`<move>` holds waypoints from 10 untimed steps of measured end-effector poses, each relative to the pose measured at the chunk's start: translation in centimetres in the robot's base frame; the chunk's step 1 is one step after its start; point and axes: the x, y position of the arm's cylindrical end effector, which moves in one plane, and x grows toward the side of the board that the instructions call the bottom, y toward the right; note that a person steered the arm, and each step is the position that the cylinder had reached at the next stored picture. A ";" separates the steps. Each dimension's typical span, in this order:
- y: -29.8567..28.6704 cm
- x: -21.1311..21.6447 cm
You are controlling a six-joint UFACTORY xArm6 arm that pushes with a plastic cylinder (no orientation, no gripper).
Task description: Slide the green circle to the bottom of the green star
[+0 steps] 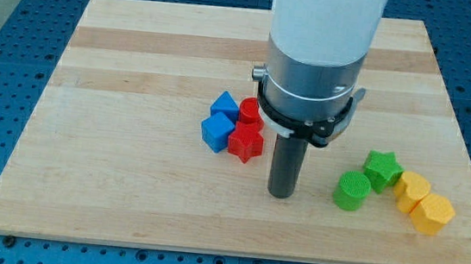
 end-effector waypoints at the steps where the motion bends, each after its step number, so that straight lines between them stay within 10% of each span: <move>1: 1.7 0.1; 10: 9.7 4.3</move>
